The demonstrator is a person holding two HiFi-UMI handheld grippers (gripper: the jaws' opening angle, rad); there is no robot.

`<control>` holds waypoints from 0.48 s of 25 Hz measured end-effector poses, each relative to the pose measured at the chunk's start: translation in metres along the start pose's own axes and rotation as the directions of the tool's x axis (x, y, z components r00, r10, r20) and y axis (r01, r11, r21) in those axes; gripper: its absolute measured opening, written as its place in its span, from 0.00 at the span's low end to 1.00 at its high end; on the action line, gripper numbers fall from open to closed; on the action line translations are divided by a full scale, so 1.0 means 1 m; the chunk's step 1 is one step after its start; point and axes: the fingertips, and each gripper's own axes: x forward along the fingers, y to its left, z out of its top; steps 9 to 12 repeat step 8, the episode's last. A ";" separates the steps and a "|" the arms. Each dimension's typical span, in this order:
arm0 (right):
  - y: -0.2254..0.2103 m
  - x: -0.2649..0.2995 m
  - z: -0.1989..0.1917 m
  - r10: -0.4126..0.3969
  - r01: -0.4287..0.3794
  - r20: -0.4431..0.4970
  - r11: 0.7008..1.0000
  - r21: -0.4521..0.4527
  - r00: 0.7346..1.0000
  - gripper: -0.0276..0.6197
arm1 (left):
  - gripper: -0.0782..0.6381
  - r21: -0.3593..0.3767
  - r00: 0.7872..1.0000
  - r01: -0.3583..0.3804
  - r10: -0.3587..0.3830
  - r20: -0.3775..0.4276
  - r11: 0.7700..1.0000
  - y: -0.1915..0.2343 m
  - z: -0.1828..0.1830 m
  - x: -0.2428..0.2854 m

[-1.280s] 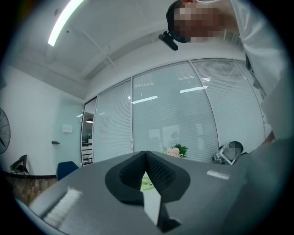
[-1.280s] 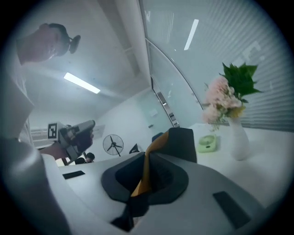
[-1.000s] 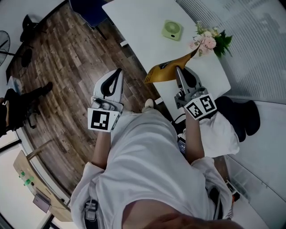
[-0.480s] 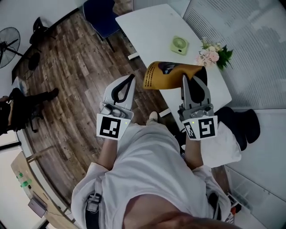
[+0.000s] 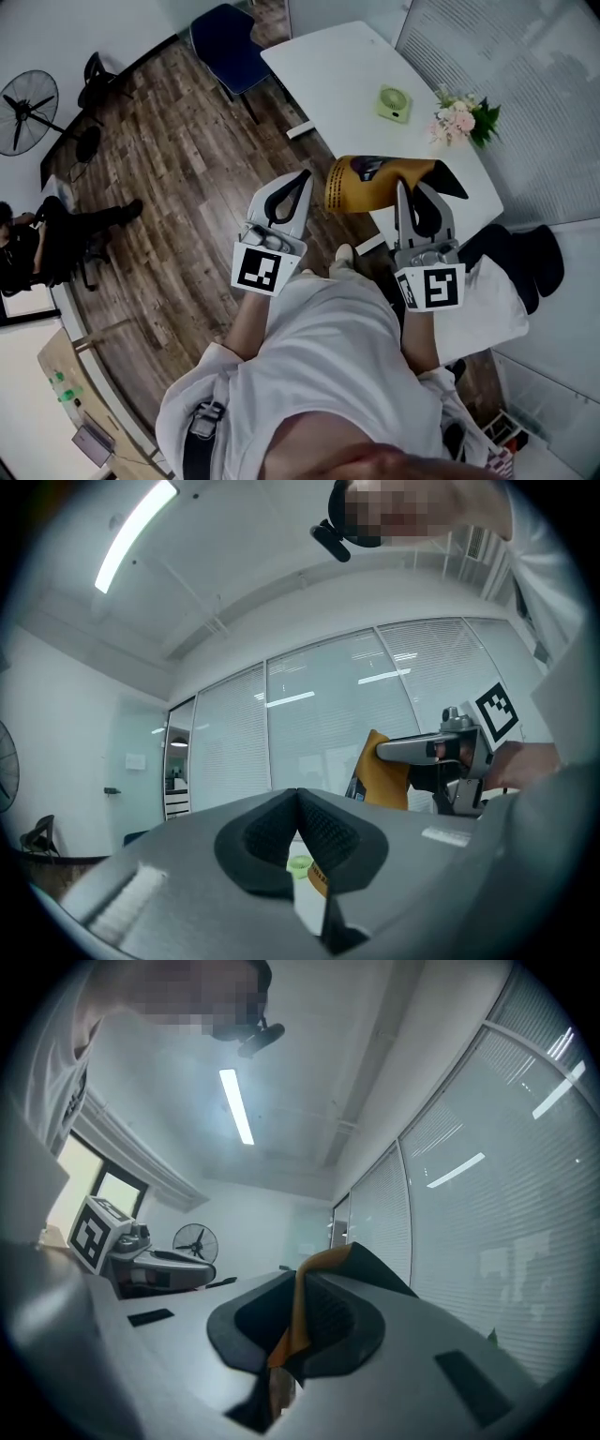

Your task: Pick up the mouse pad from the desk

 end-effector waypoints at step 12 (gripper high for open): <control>0.046 -0.013 -0.003 -0.002 0.002 -0.026 1.000 0.017 1.000 0.08 | 0.09 -0.033 1.000 0.016 -0.015 0.022 0.999 0.006 0.005 -0.043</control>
